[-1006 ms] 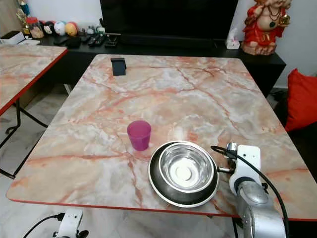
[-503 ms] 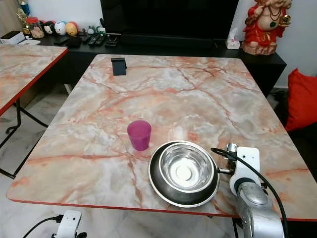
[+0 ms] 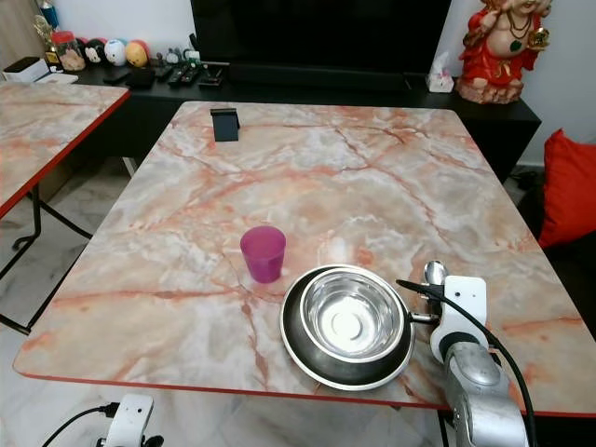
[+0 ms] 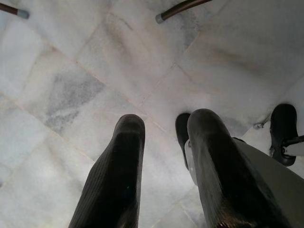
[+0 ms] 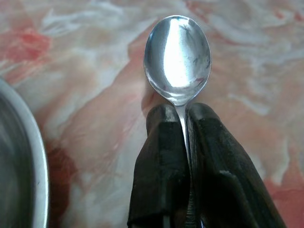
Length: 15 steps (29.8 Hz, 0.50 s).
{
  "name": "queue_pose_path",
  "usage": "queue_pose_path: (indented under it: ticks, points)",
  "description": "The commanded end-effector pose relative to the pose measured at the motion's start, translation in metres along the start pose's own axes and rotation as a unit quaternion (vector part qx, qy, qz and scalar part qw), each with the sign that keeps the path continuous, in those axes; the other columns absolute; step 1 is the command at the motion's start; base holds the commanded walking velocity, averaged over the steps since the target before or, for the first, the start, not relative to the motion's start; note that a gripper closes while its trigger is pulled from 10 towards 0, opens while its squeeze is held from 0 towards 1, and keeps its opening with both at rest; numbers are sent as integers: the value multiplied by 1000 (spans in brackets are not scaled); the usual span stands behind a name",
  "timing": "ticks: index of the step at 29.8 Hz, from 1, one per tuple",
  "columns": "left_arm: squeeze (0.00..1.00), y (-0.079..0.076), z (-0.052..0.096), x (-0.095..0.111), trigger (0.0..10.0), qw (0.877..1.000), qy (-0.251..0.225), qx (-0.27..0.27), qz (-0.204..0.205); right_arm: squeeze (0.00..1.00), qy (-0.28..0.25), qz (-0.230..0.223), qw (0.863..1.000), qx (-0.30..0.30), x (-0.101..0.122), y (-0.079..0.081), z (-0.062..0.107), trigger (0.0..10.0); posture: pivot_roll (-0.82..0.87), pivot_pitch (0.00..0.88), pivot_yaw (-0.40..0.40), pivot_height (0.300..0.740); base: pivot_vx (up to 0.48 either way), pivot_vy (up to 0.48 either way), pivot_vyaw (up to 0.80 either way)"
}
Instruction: Setting the table
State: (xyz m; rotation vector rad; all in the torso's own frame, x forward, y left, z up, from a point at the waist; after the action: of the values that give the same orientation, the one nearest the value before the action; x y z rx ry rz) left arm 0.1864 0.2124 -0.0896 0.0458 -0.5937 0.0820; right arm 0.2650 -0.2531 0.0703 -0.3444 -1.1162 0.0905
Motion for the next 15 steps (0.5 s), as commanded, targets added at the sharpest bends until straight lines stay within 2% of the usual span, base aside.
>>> queue_pose_path:
  ticks: [1, 15]
  points:
    - [0, 0, 0, 0, 10000, 1000, 6, 0, -9, 0, -11, -1, 1000, -4, 3, -2, -4, 10000, -19, 0, -16, 740, 0, 0, 0]
    - [0, 1, 0, -1, 10000, 1000, 7, 0, -15, 0, -18, -13, 1000, -4, -3, 5, -9, 10000, -10, 0, -16, 740, 0, 0, 0]
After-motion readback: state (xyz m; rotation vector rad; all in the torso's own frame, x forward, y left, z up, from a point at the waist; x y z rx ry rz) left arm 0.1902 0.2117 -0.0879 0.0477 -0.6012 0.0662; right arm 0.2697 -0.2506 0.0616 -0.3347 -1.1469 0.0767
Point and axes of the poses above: a point about 5 cm out from each wrist's last joint towards the gripper, its own z axis pointing back from the gripper into the wrist, its own x axis along the axis of the wrist's last joint, y = z × x, the point moved 1 cm from there along -z, pointing out of the wrist towards the gripper, and after that the axes turned 12 degrees about z, right-handed, at the moved point
